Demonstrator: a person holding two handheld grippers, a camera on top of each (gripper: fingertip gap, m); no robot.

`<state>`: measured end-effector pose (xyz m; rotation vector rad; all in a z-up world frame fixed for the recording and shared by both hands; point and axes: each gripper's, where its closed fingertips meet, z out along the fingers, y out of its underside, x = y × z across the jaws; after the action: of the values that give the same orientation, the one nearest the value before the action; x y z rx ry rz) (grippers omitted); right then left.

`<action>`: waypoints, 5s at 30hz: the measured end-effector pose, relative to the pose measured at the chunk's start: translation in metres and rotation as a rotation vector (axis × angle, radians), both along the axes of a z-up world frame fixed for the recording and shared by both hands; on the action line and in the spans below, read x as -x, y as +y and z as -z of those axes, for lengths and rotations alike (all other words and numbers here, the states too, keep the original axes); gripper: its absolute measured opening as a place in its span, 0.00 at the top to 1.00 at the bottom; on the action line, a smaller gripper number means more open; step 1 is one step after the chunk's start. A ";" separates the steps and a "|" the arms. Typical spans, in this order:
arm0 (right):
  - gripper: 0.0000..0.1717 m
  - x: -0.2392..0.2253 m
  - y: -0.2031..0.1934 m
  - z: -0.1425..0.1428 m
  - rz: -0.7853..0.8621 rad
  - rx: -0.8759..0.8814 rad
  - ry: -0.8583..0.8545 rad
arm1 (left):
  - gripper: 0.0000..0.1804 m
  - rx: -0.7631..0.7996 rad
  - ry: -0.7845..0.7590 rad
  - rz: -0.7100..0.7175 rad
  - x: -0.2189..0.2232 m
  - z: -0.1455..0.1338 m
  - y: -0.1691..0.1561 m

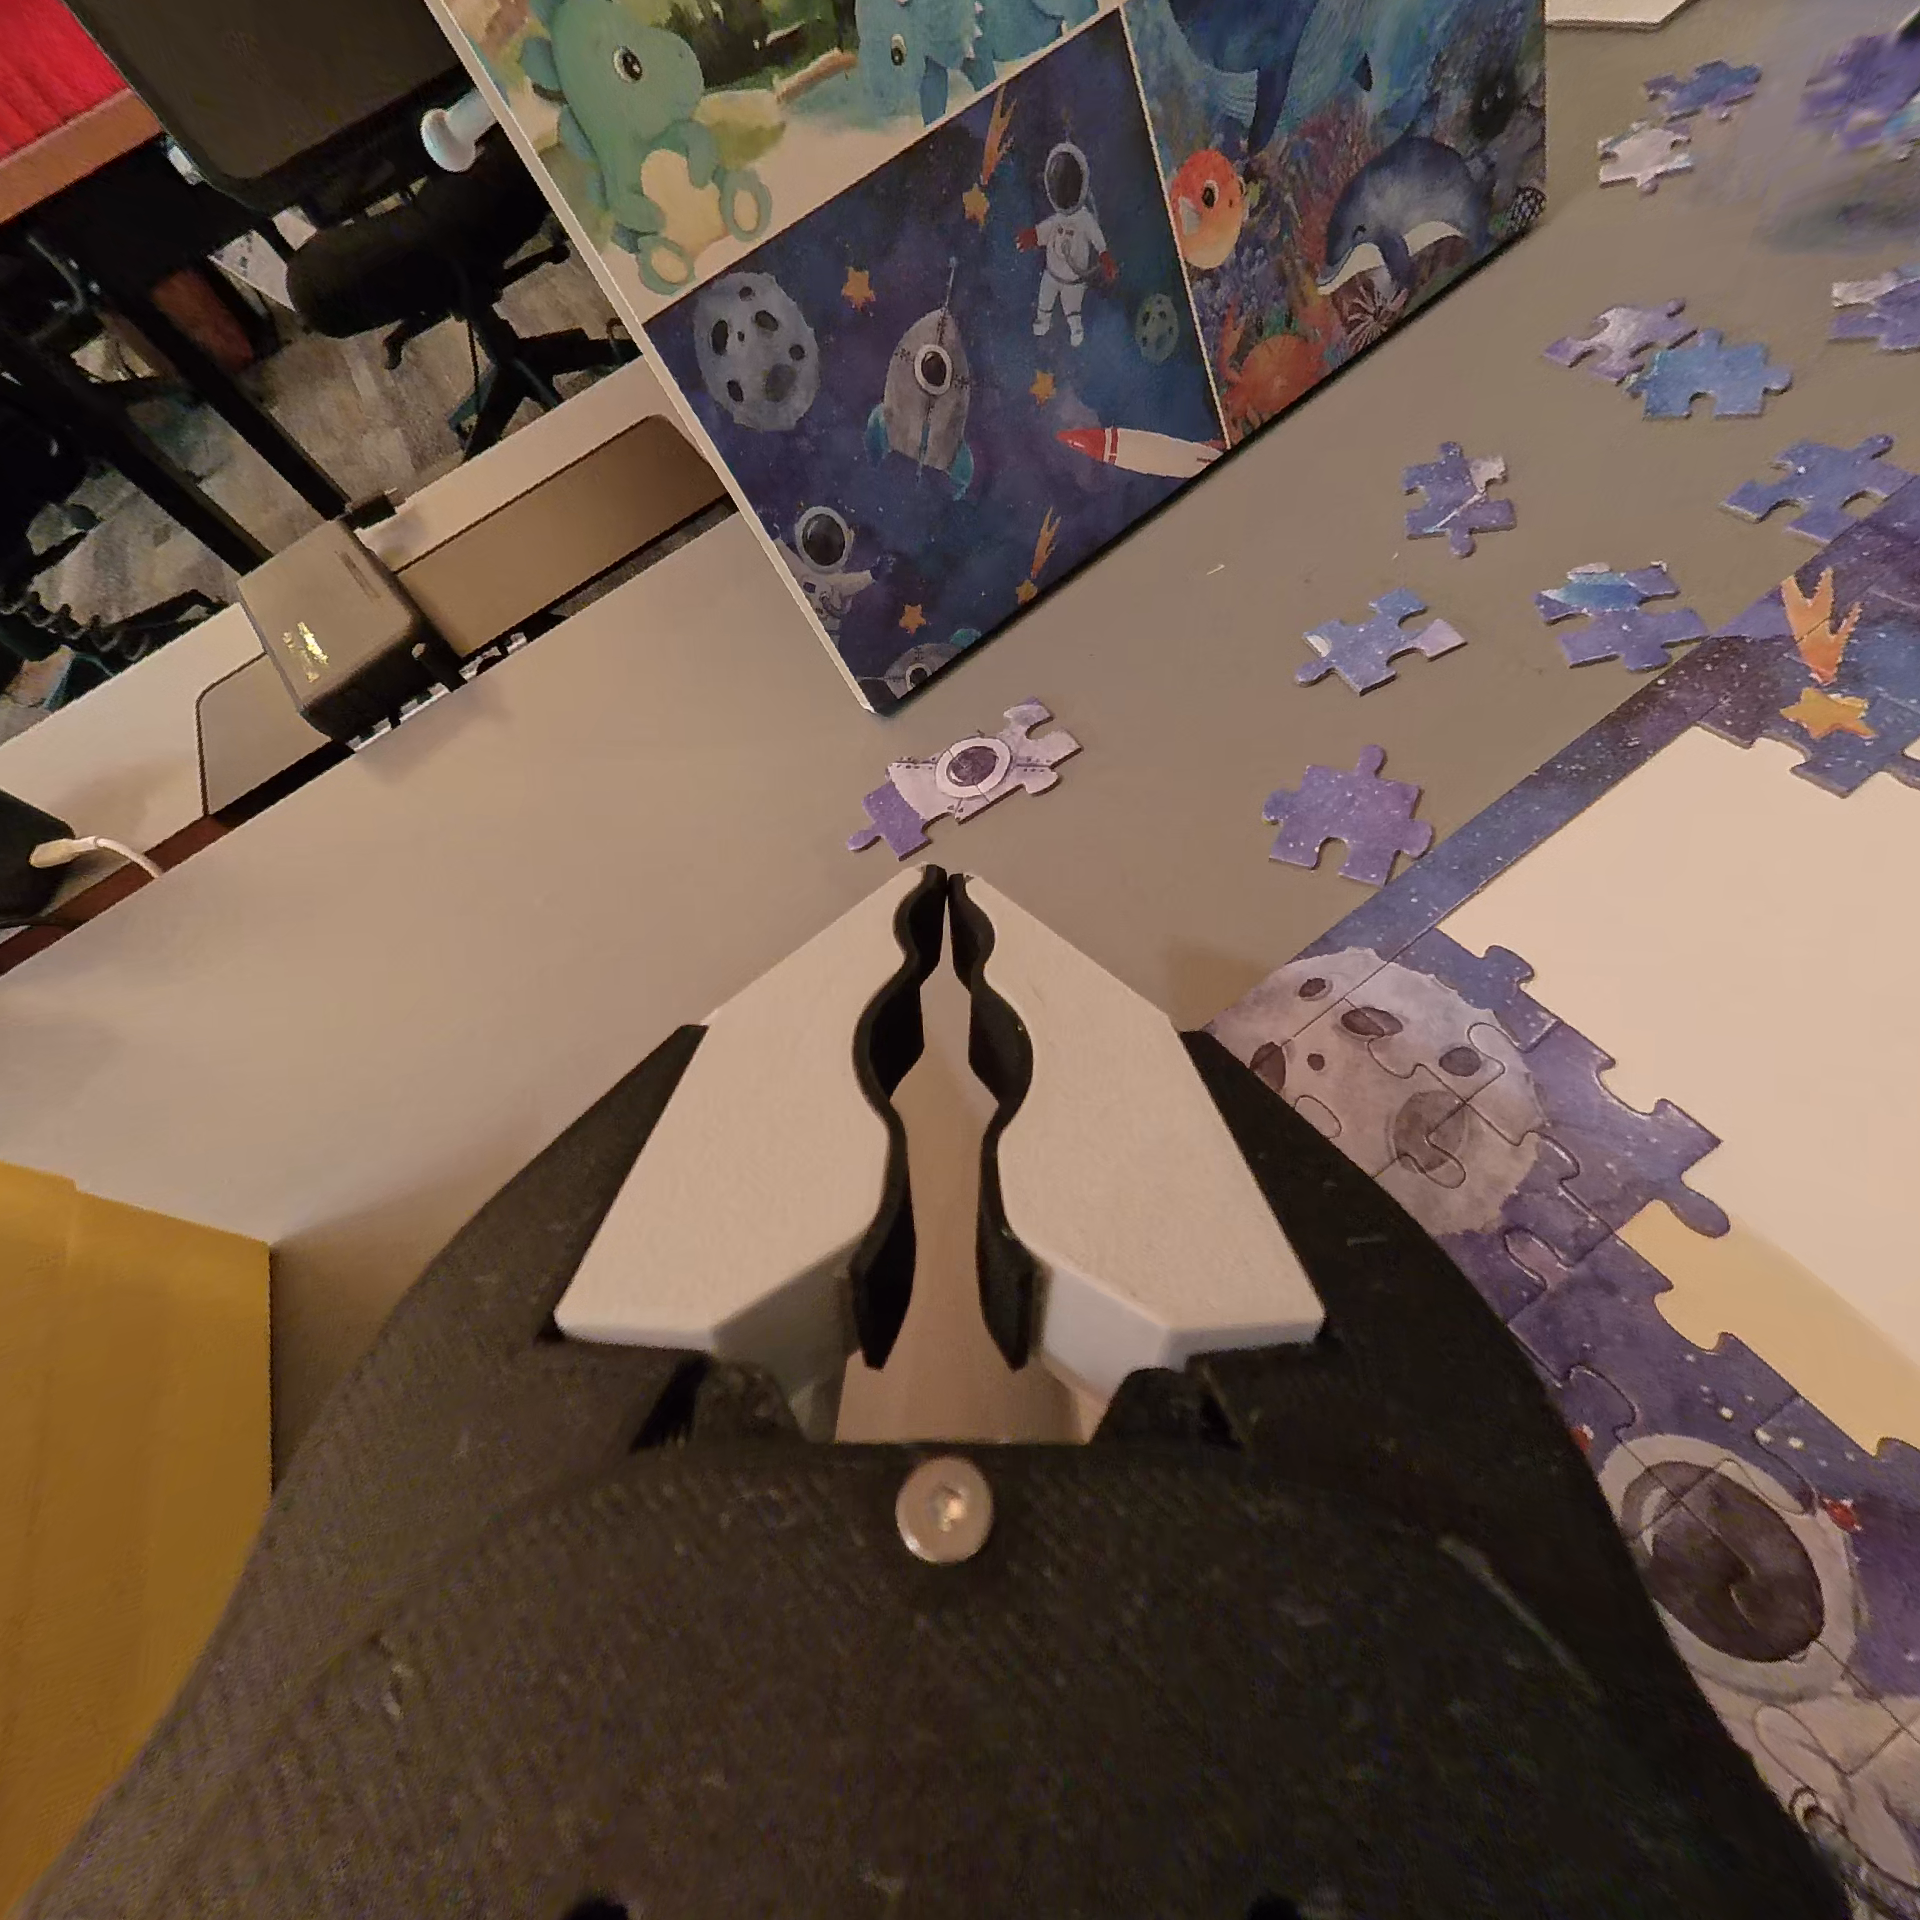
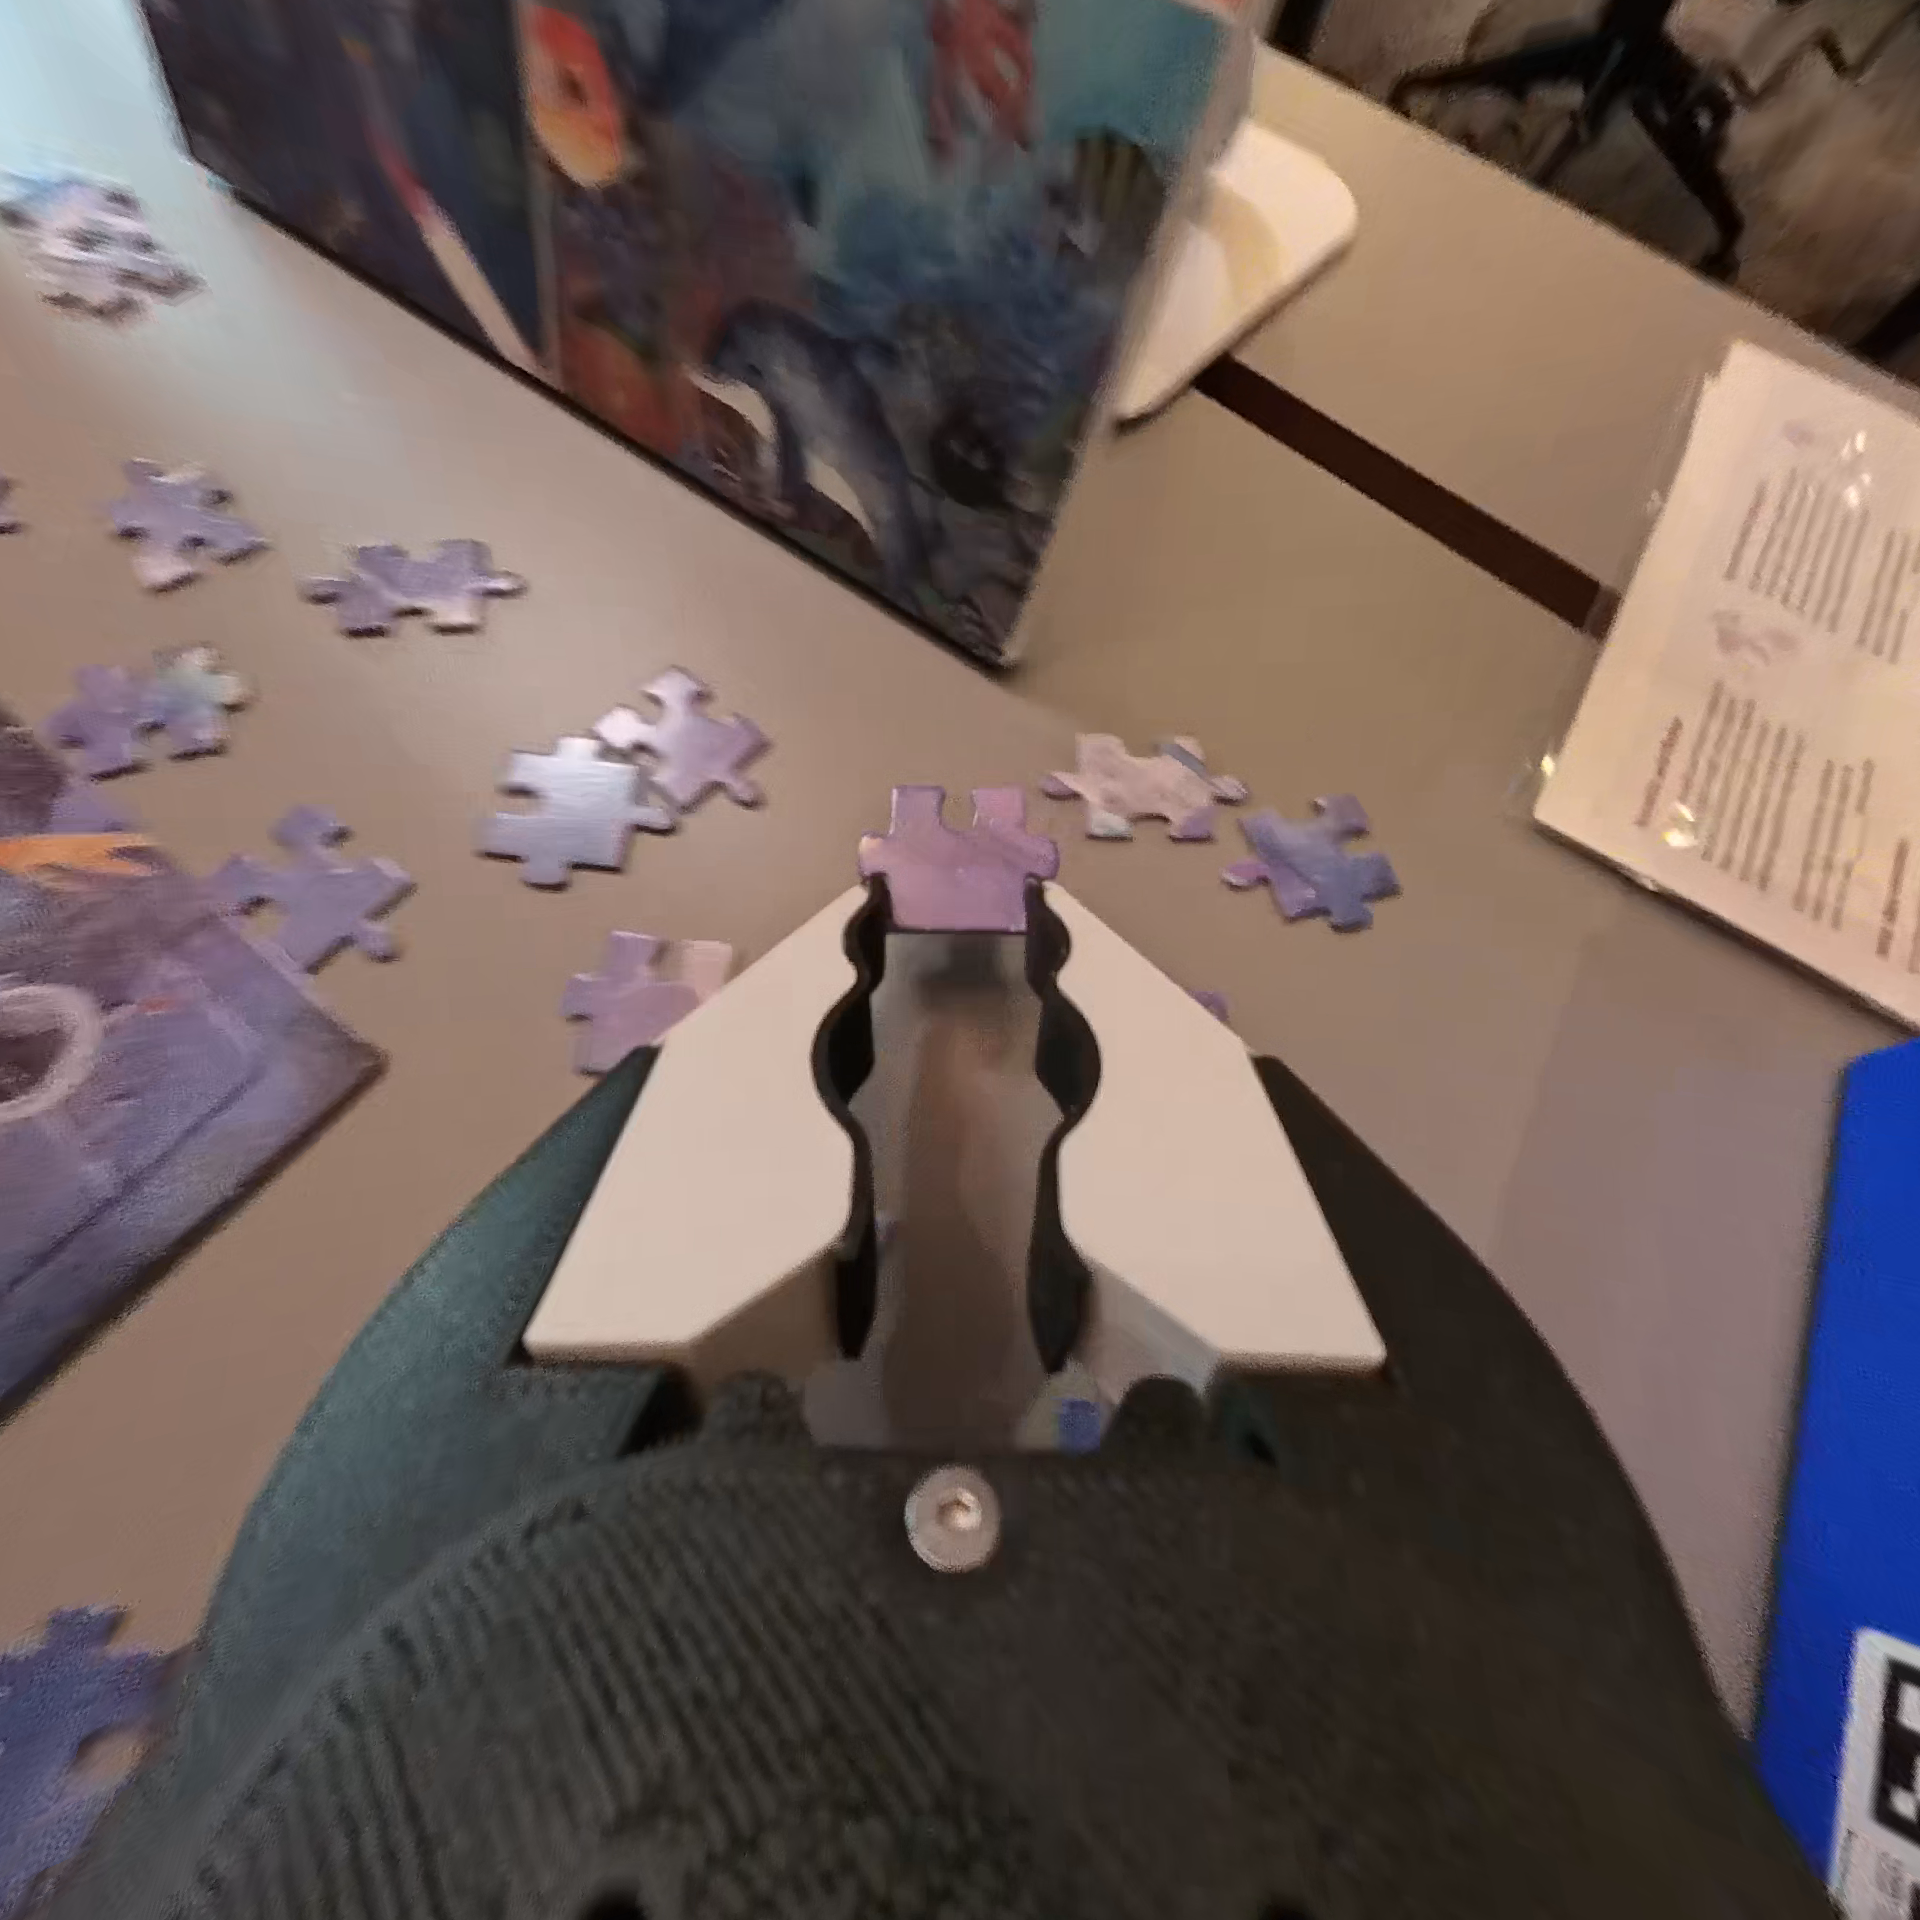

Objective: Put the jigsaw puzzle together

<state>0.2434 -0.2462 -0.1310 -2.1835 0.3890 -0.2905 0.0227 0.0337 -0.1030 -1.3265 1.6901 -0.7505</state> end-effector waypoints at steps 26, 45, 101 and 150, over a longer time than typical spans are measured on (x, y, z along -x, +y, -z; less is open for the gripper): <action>0.85 0.305 -0.010 0.005 -0.135 0.058 0.108 | 0.94 0.056 0.060 0.138 0.043 -0.012 -0.095; 0.82 0.339 0.016 0.024 0.152 0.139 0.193 | 0.99 0.296 0.015 0.442 0.111 0.004 -0.206; 0.83 0.330 0.015 0.026 -0.829 0.425 0.034 | 0.89 0.618 -0.059 0.408 0.109 -0.015 -0.184; 0.84 0.336 0.031 0.015 -0.821 0.307 0.052 | 0.93 0.494 0.124 0.457 0.114 0.011 -0.203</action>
<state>-0.0927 -0.2156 -0.1461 -2.4451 -0.5647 0.1774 -0.0917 -0.1692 -0.1144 -1.3354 2.0200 -1.4498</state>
